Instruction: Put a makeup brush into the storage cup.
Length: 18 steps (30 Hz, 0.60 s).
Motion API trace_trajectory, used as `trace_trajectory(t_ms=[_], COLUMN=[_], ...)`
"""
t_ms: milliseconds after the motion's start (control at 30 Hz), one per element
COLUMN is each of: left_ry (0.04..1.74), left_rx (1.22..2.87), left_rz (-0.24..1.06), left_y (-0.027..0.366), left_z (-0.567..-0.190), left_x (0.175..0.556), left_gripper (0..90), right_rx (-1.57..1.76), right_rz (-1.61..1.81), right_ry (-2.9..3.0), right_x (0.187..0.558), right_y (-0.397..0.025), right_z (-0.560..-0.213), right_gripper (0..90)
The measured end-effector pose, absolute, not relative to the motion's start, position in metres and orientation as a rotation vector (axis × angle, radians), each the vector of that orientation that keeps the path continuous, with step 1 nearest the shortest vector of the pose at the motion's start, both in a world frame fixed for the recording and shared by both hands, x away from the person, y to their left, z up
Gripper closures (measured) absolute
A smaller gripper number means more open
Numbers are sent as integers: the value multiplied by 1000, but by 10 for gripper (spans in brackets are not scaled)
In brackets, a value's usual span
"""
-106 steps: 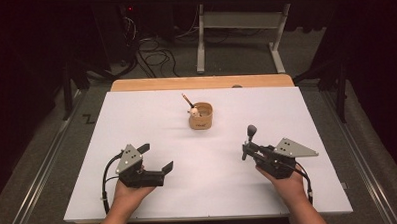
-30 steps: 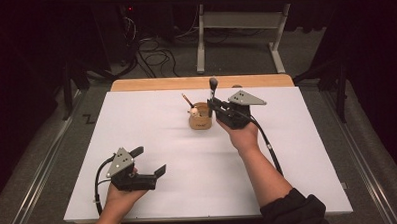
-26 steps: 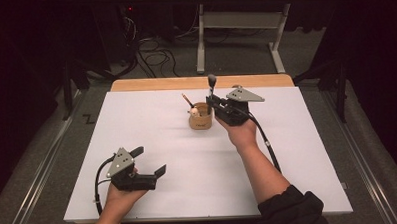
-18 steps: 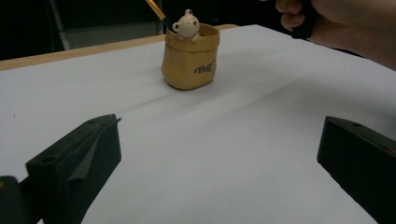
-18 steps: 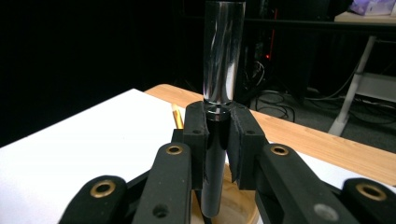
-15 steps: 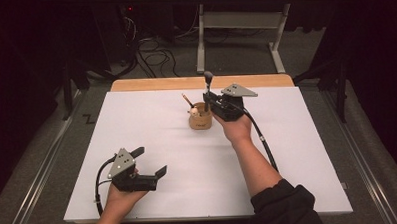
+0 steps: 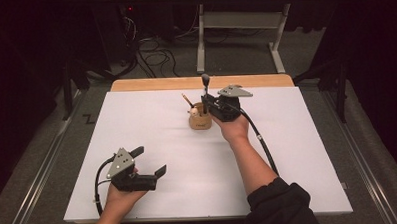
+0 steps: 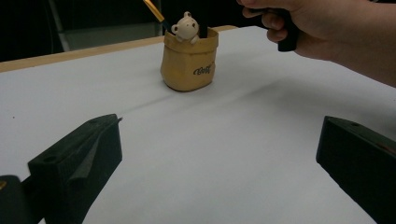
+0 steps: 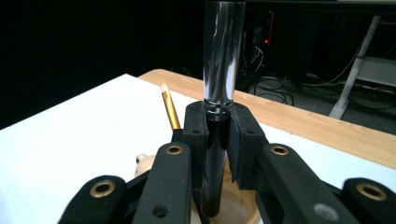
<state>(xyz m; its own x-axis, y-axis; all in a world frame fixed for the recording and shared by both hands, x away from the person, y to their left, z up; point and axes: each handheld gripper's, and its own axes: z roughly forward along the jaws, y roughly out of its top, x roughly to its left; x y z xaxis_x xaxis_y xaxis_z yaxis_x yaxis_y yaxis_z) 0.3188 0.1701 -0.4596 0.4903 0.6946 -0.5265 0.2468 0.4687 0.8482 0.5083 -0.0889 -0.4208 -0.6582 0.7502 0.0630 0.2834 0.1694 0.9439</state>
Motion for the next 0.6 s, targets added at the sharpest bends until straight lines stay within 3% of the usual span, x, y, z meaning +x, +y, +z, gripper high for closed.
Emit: trace_trajectory(t_ms=[600], left_ry=[1068], left_rx=[1091], left_rz=[350], left_y=[170], left_z=[-460], left_x=[319], left_gripper=[15], right_rx=[1015], right_rz=[1448], right_ry=[2080], right_x=[507], right_y=[-87], right_z=[-443], right_gripper=[796])
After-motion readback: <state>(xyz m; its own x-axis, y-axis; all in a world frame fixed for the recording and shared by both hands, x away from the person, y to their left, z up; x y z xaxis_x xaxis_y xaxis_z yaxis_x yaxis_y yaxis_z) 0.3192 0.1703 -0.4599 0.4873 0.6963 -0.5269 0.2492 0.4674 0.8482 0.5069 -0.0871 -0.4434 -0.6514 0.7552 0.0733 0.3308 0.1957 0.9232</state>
